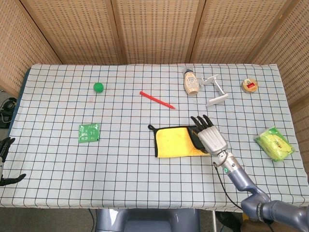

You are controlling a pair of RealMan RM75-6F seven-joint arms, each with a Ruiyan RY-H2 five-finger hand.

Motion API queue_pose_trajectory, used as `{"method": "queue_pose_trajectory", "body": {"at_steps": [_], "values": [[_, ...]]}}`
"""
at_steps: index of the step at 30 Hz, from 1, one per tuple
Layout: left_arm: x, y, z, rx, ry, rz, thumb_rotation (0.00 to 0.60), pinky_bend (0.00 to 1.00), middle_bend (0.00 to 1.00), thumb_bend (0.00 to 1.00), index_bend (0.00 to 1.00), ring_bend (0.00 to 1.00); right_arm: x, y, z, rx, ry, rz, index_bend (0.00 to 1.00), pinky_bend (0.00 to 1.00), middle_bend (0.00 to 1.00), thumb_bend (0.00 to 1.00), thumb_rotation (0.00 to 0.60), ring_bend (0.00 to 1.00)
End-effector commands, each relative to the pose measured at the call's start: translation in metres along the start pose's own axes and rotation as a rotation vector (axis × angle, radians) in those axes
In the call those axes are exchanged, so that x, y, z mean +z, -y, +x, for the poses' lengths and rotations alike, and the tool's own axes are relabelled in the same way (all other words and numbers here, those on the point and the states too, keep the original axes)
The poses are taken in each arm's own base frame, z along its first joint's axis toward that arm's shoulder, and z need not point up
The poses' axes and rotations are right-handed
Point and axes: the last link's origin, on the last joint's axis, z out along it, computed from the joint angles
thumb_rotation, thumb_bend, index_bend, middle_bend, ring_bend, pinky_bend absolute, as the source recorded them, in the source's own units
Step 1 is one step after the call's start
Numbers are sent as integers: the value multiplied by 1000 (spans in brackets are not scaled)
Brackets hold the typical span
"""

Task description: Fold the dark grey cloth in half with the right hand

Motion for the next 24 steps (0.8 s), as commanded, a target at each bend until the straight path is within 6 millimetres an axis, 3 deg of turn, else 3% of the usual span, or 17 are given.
{"method": "queue_pose_trajectory", "body": {"at_steps": [1,8,24], "values": [[0,0,0,2,0,-2,600,0,0,0,0,0,-16,-6,-11,-29,20,19,435,0,19,236,600,0],[-1,-1,-1,4,-1,-4,600,0,0,0,0,0,-22,-7,-26,-81,13,53,452,0,33,311,600,0],[0,-1,-1,3,-1,0,600,0,0,0,0,0,-10,-9,-42,-199,-35,80,511,3,61,462,600,0]]}}
